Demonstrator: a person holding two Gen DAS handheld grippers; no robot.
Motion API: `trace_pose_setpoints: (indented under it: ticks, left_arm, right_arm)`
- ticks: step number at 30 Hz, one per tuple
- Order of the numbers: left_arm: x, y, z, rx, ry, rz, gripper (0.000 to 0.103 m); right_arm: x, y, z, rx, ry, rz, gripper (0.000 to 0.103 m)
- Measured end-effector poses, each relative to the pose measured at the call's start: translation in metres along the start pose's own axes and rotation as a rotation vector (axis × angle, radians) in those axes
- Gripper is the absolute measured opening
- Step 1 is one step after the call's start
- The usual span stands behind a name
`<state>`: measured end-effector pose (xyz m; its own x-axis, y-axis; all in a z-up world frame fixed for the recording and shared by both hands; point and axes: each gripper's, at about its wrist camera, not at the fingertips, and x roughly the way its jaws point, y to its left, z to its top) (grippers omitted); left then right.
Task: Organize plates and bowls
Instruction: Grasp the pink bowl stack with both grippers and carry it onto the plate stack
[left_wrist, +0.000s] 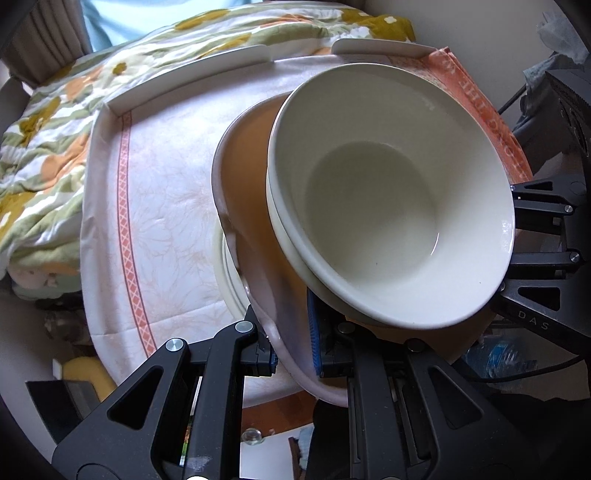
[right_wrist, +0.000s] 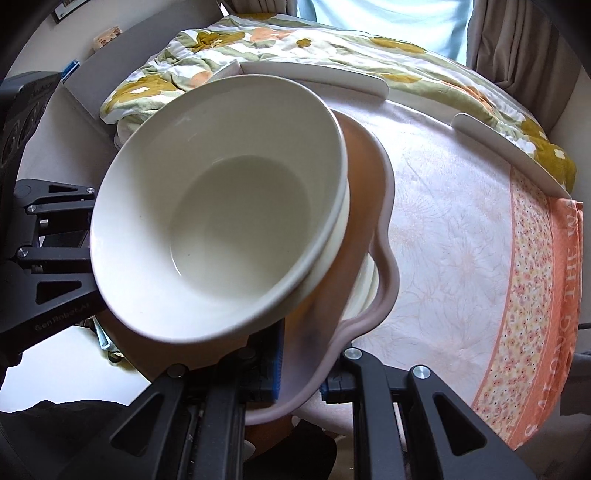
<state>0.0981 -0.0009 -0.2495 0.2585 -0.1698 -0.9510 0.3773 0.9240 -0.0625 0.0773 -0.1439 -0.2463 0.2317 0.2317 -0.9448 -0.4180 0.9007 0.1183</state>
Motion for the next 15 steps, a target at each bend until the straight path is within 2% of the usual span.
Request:
trace_pose_setpoints:
  ticks: [15]
  left_arm:
    - [0.025, 0.004, -0.012, -0.023, -0.007, -0.021, 0.011]
  right_arm:
    - [0.016, 0.0, -0.014, 0.07, -0.028, -0.025, 0.014]
